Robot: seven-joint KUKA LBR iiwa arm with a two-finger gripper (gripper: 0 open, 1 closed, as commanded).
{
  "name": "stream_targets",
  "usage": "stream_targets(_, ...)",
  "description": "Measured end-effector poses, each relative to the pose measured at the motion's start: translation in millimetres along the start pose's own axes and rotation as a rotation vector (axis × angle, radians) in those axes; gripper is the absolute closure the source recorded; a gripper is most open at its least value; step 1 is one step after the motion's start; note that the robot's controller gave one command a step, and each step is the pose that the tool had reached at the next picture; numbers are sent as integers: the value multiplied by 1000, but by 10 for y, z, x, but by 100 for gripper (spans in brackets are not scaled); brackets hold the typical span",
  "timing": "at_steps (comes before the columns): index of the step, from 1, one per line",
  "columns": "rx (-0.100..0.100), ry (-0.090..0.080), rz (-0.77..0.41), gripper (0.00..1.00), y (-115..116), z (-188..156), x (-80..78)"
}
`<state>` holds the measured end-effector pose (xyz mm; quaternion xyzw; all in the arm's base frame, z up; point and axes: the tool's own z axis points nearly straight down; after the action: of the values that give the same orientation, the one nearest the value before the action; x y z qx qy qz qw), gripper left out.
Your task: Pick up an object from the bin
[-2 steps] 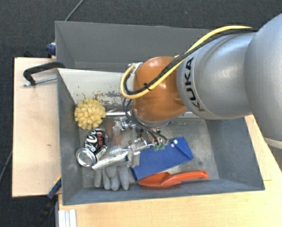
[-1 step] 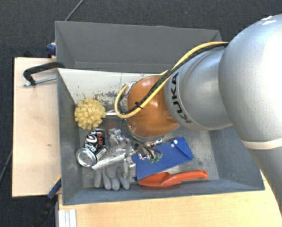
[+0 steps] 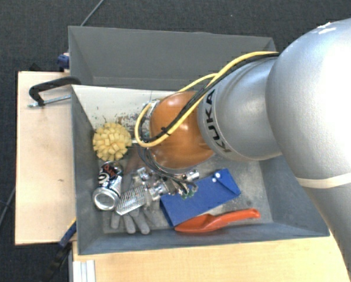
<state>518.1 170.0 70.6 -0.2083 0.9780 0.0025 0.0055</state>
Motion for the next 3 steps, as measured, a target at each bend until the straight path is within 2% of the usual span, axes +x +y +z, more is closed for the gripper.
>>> stream_targets(2, 0, 3, 0, 100, 2, -37, 12)
stream_targets(3, 0, -1, 0, 100, 7, -246, 0)
